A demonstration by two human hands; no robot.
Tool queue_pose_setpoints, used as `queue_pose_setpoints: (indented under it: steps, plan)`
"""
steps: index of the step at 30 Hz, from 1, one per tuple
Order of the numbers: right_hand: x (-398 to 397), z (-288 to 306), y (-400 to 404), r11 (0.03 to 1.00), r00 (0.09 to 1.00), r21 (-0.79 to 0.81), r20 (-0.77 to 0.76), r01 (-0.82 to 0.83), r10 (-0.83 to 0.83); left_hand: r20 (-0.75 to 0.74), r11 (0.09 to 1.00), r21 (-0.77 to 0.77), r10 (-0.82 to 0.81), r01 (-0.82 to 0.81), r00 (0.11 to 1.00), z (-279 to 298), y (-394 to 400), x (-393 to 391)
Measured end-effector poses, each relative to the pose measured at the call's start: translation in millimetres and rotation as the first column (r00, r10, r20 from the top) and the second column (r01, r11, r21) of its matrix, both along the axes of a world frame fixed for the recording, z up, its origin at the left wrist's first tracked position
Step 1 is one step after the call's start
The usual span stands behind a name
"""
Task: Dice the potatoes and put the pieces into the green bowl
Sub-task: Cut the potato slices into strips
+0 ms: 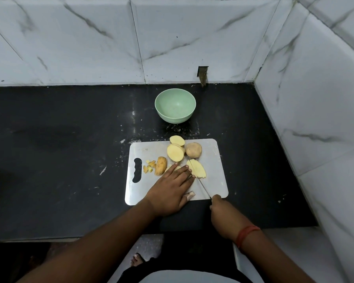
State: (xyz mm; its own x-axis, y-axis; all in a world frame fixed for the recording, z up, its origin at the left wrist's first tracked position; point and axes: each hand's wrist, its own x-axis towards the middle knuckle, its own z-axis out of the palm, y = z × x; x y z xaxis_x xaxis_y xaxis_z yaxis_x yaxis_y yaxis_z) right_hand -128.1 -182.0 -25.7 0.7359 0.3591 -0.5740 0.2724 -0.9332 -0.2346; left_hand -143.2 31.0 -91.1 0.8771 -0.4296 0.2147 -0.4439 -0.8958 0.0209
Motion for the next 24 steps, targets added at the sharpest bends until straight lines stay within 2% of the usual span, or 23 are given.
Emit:
queue_pose_setpoints:
  steps: [3, 9, 16, 24]
  plan:
    - [-4, -1, -9, 1.000, 1.000, 0.018, -0.004, -0.011, 0.011, -0.003, 1.000, 0.007, 0.001, -0.001, 1.000, -1, 0, -1]
    - [-1, 15, -4, 0.983, 0.992, 0.161, 0.076, 0.083, -0.096, 0.024, 0.999, -0.053, 0.006, -0.004, 1.000, 1, 0, -3]
    - [26, 22, 31, 0.991, 0.997, 0.124, 0.050, 0.045, -0.052, -0.012, 0.994, -0.085, 0.072, -0.073, 0.997, 1, 0, -4]
    - [33, 19, 47, 0.999, 0.999, 0.022, 0.041, 0.027, -0.028, -0.011, 0.993, -0.086, 0.079, -0.079, 0.997, 2, 0, -3]
